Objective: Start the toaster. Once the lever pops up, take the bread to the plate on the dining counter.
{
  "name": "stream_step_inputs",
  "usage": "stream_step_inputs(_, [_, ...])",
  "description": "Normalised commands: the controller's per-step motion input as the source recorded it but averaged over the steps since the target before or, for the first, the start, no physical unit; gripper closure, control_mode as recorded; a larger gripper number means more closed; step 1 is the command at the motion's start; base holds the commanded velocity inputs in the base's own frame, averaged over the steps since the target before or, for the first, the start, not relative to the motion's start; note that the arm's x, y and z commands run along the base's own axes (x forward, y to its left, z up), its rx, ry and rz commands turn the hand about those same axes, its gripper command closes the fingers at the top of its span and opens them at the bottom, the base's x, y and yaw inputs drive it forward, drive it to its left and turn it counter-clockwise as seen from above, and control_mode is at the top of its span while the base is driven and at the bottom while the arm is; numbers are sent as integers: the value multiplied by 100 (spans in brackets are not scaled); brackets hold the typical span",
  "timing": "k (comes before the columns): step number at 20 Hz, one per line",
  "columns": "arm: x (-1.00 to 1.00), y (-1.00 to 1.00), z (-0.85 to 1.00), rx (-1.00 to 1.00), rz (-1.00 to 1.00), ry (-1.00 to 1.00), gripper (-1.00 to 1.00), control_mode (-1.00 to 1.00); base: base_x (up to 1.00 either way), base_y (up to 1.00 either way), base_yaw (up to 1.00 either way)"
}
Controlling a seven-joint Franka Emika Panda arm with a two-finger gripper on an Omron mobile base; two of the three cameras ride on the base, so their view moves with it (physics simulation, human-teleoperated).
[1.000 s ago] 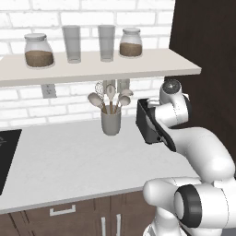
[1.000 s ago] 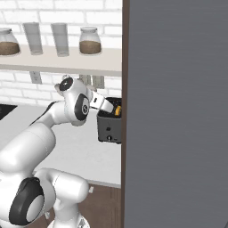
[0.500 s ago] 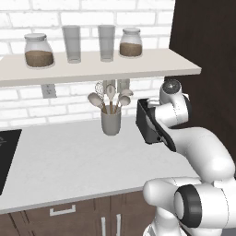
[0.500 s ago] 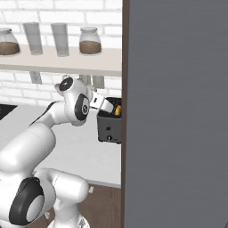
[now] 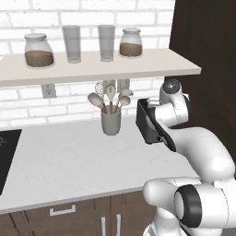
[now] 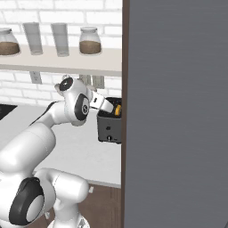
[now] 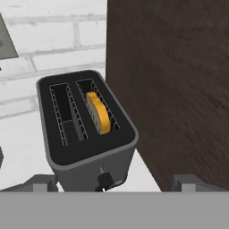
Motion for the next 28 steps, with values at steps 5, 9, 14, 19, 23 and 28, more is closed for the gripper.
stream_step_inputs(5, [0, 0, 0, 0, 0, 0, -100, -100, 0, 0, 0])
stream_step_inputs(9, [0, 0, 0, 0, 0, 0, -100, -100, 0, 0, 0])
stream_step_inputs(14, [0, 0, 0, 0, 0, 0, -100, -100, 0, 0, 0])
stream_step_inputs(19, [0, 0, 0, 0, 0, 0, -100, -100, 0, 0, 0])
stream_step_inputs(23, [0, 0, 0, 0, 0, 0, -100, -100, 0, 0, 0])
stream_step_inputs(28, [0, 0, 0, 0, 0, 0, -100, -100, 0, 0, 0])
